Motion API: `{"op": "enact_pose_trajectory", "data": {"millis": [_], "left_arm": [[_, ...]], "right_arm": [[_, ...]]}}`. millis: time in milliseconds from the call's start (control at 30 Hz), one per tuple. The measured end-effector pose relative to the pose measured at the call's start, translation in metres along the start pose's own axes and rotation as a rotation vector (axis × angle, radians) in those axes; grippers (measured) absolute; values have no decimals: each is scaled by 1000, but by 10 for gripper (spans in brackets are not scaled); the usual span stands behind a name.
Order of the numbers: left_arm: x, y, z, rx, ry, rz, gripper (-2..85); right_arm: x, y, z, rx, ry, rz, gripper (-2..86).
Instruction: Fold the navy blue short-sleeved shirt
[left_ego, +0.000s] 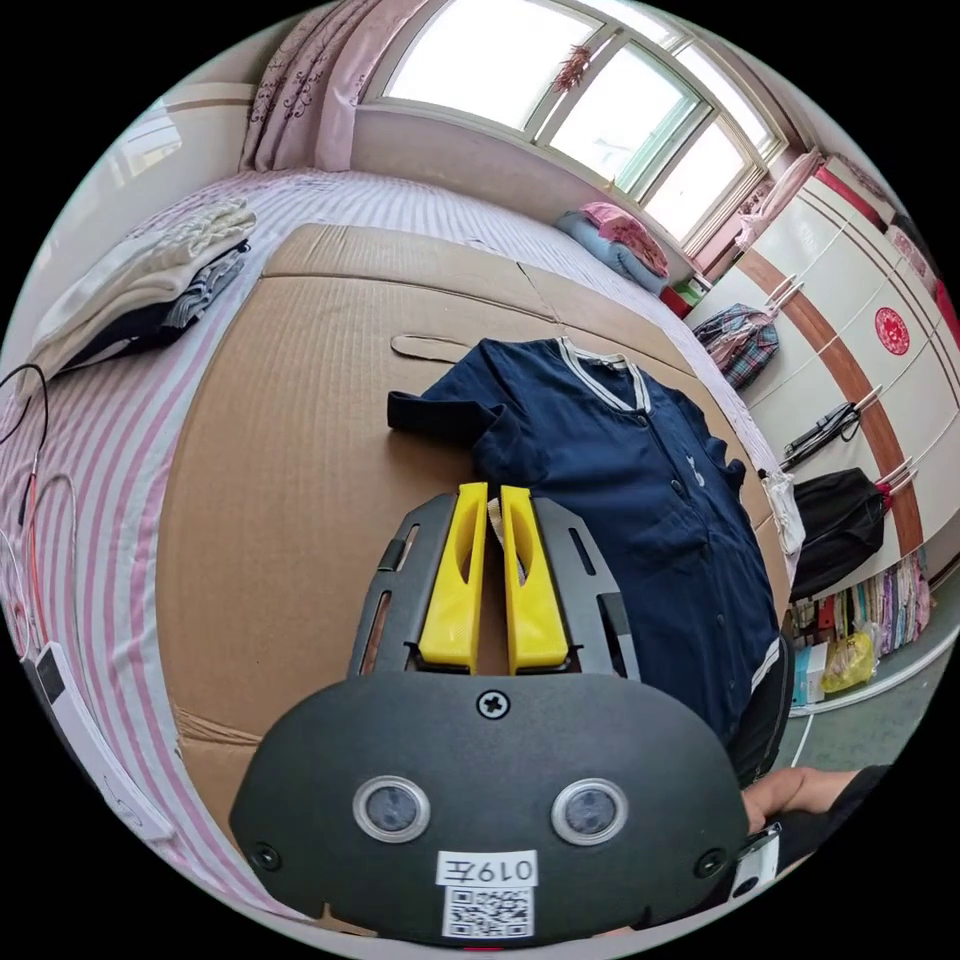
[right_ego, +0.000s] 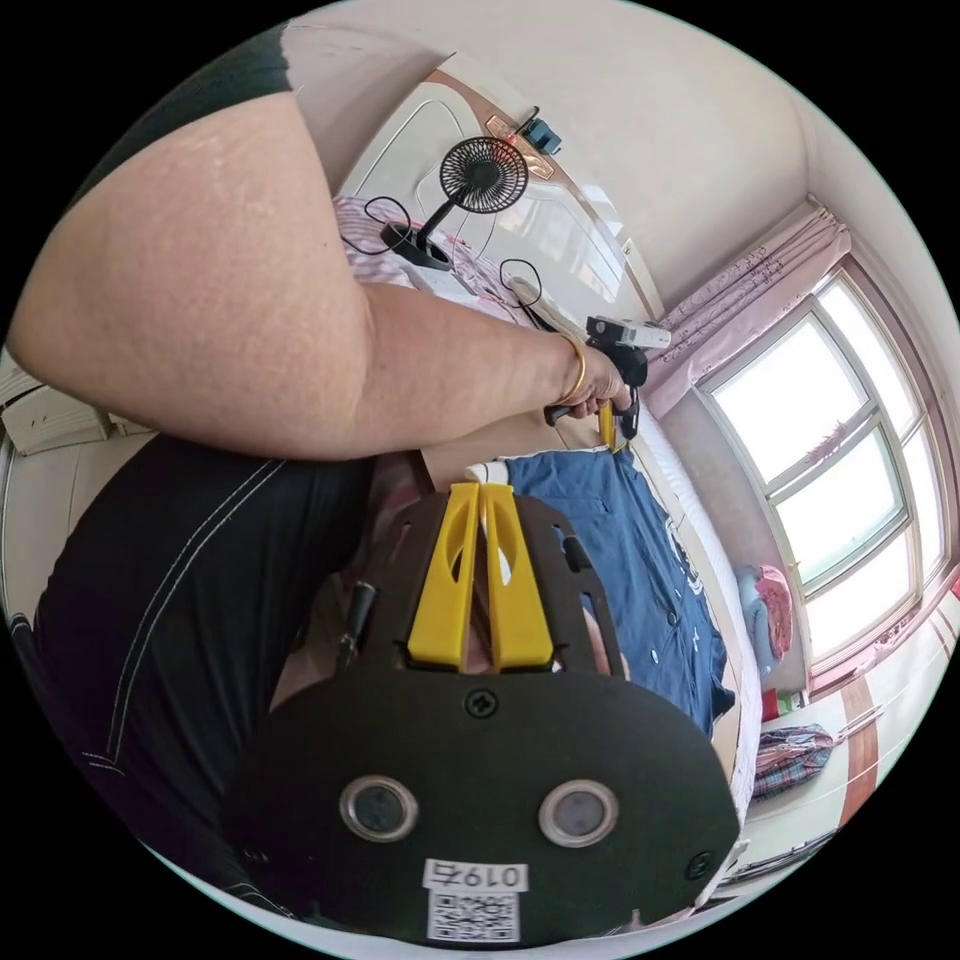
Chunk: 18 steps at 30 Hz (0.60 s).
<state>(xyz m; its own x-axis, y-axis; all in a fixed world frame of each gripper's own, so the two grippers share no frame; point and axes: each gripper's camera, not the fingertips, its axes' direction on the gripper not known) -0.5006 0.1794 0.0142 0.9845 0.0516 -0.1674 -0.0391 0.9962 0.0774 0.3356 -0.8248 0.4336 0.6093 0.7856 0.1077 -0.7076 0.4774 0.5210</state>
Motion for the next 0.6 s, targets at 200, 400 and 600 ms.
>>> {"op": "enact_pose_trajectory", "data": {"millis": [200, 400, 600], "left_arm": [[31, 2, 17, -38, -71, 35, 12], [64, 11, 30, -51, -101, 26, 16], [96, 30, 38, -67, -46, 8, 35]], "right_arm": [[16, -27, -25, -20, -74, -2, -10], [31, -54, -62, -37, -106, -30, -9], [51, -86, -111, -34, -83, -23, 9]]}}
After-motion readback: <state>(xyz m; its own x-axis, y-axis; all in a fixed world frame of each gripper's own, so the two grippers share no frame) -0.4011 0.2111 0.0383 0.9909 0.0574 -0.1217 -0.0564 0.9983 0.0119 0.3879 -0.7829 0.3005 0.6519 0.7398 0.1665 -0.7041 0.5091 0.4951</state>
